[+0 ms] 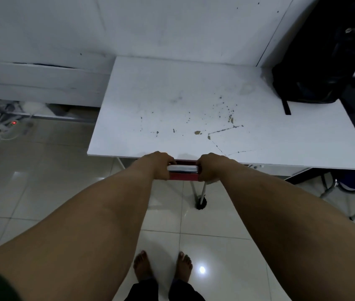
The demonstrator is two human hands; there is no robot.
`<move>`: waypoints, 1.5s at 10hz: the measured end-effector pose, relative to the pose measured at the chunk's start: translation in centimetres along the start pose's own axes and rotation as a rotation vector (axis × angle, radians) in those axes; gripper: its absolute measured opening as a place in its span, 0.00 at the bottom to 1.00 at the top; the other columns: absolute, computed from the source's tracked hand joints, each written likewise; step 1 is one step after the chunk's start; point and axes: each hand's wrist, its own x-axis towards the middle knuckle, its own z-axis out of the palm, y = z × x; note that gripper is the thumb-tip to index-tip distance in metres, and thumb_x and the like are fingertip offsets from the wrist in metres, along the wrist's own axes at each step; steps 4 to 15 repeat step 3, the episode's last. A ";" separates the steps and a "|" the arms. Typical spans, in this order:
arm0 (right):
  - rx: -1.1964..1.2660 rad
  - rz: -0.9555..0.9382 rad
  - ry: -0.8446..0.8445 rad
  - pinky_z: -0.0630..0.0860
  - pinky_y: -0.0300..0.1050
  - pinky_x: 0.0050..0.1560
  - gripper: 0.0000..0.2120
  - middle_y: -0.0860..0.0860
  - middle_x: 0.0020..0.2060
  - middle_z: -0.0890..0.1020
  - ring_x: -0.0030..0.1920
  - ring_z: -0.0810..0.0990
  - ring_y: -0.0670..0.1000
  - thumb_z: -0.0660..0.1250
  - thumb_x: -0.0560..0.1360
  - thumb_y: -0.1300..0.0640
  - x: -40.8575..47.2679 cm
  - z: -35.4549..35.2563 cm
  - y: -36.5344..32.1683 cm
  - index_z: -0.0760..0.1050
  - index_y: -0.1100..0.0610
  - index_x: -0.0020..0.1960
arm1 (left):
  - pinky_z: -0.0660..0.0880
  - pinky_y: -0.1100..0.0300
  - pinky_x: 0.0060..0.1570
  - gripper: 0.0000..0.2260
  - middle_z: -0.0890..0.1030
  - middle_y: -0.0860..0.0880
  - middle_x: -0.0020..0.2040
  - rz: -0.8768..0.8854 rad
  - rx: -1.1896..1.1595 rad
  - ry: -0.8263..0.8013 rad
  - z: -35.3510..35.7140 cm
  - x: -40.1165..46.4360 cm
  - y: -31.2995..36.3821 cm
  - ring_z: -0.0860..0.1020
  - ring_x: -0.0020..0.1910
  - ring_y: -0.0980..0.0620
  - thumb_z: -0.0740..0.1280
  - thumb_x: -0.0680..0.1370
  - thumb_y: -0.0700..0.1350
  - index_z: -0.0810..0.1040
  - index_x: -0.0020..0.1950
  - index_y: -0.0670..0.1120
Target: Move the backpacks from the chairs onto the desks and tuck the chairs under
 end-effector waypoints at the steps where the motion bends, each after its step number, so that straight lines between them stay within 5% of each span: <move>1: -0.045 0.029 -0.025 0.75 0.45 0.44 0.14 0.51 0.45 0.80 0.46 0.80 0.53 0.68 0.73 0.48 -1.0 -1.6 -0.7 0.79 0.53 0.55 | 0.78 0.52 0.53 0.26 0.79 0.49 0.55 -0.084 0.023 -0.029 -0.9 -0.7 1.0 0.78 0.51 0.47 0.68 0.70 0.46 0.75 0.68 0.56; 2: -0.072 0.072 -0.038 0.76 0.47 0.49 0.15 0.51 0.49 0.80 0.51 0.80 0.55 0.70 0.71 0.44 -1.8 -4.1 -0.9 0.78 0.53 0.52 | 0.77 0.49 0.57 0.23 0.80 0.51 0.57 -0.119 0.150 -0.104 -2.5 -0.4 1.2 0.79 0.54 0.47 0.69 0.66 0.53 0.80 0.61 0.55; 3: -0.080 0.105 0.006 0.77 0.52 0.54 0.21 0.49 0.56 0.80 0.56 0.79 0.56 0.69 0.69 0.40 -3.1 -7.4 -1.3 0.78 0.52 0.56 | 0.78 0.49 0.56 0.18 0.83 0.51 0.49 -0.129 0.244 -0.195 -4.7 0.5 0.9 0.82 0.48 0.47 0.67 0.62 0.61 0.83 0.45 0.52; 15: -0.080 0.105 0.006 0.77 0.52 0.54 0.21 0.49 0.56 0.80 0.56 0.79 0.56 0.69 0.69 0.40 -3.1 -7.4 -1.3 0.78 0.52 0.56 | 0.78 0.49 0.56 0.18 0.83 0.51 0.49 -0.129 0.244 -0.195 -4.7 0.5 0.9 0.82 0.48 0.47 0.67 0.62 0.61 0.83 0.45 0.52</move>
